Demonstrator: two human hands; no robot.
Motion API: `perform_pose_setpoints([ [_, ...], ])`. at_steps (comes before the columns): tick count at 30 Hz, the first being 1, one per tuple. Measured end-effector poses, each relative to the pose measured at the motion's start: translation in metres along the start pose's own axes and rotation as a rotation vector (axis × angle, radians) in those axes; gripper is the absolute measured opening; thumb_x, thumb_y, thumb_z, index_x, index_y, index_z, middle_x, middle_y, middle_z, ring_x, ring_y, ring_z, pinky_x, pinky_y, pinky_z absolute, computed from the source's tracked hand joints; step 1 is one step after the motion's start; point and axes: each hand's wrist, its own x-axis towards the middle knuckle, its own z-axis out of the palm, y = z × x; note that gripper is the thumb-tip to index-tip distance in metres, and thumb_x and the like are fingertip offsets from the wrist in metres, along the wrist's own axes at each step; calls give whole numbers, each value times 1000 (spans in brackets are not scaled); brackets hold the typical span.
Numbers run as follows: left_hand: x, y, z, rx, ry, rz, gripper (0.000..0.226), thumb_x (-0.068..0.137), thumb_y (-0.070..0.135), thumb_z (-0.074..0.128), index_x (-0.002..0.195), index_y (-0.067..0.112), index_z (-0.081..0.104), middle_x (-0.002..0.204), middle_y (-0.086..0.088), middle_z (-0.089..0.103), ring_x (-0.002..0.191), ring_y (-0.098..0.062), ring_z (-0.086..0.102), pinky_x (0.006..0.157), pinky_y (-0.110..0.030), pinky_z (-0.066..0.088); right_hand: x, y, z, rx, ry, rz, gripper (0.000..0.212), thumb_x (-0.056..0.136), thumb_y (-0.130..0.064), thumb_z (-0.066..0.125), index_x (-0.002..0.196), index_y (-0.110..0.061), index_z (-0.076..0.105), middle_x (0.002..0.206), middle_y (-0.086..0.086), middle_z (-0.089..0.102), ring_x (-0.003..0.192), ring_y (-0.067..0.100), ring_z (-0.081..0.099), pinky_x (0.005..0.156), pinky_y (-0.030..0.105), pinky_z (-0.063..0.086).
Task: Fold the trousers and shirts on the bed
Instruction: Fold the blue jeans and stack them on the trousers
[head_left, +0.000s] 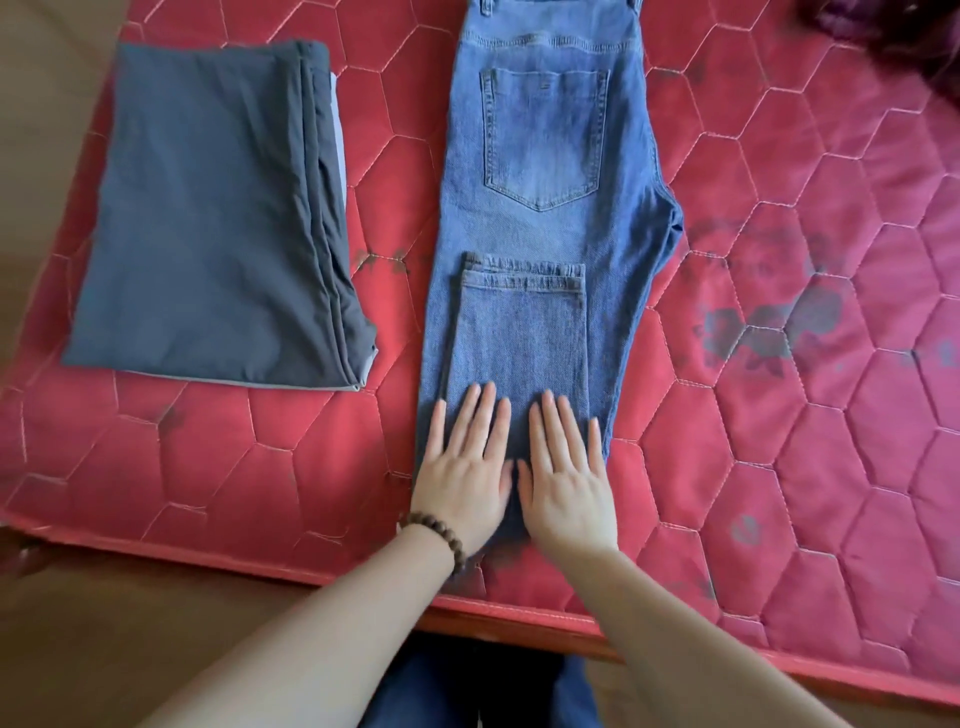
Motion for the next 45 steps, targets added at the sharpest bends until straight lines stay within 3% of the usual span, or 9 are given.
perform_pose_setpoints([
  [11,-13,-5,13,-20,9,29,67,90,38,38,150,11,26,158,-10,20,147,-21,13,118,-50,13,-18,-2,12,24,-25,-20,59,95,-34,37,148,-8,32,156,6,27,146,19,19,117,48,15],
  [19,8,-77,-23,150,-6,202,54,93,33,33,146,28,35,154,4,32,143,-24,27,116,-52,21,6,70,-26,-169,-175,-44,58,96,-49,24,151,-35,12,159,-5,14,147,19,15,116,57,9],
  [23,26,-96,-46,249,28,322,71,77,3,22,142,19,46,150,-6,39,138,-31,36,112,-52,29,26,104,-51,-230,-159,36,74,93,-23,46,151,-34,2,161,-4,2,149,21,2,118,55,5],
  [29,39,-101,-51,217,-24,360,80,75,-8,29,146,28,36,154,-8,30,141,-31,30,114,-47,25,37,103,-64,-369,-131,-298,99,65,3,68,149,-28,26,157,5,25,143,29,28,111,58,24],
  [32,52,-99,-53,145,-29,348,78,73,-5,27,141,29,45,152,-9,35,139,-32,33,112,-48,28,51,94,-58,-345,-159,-342,96,73,2,51,151,-34,8,160,0,8,147,25,12,115,57,13],
  [36,63,-93,-53,-17,-140,281,83,76,-10,37,146,35,33,160,0,10,148,-20,2,120,-33,2,72,90,-55,-295,-314,-434,96,82,-3,48,145,-45,-12,157,-11,-13,144,17,-17,116,51,-9],
  [39,65,-86,-65,-200,-188,223,83,77,-17,34,143,33,40,160,1,13,148,-16,4,119,-29,4,83,89,-65,-219,-412,-417,92,82,-4,53,148,-47,5,157,-17,-5,145,10,-15,116,45,-17],
  [42,68,-80,-88,-333,-362,114,79,76,-21,31,135,27,54,152,4,30,141,-9,23,116,-30,16,82,83,-91,173,-539,-301,84,77,12,42,144,-38,35,153,-16,23,146,8,6,118,34,-8],
  [45,57,-71,-123,-555,-432,-109,17,84,-3,48,90,2,63,87,-1,69,80,-9,63,79,-23,48,87,75,-128,476,-666,18,63,83,11,39,130,-27,58,130,-2,60,115,4,48,101,20,36],
])
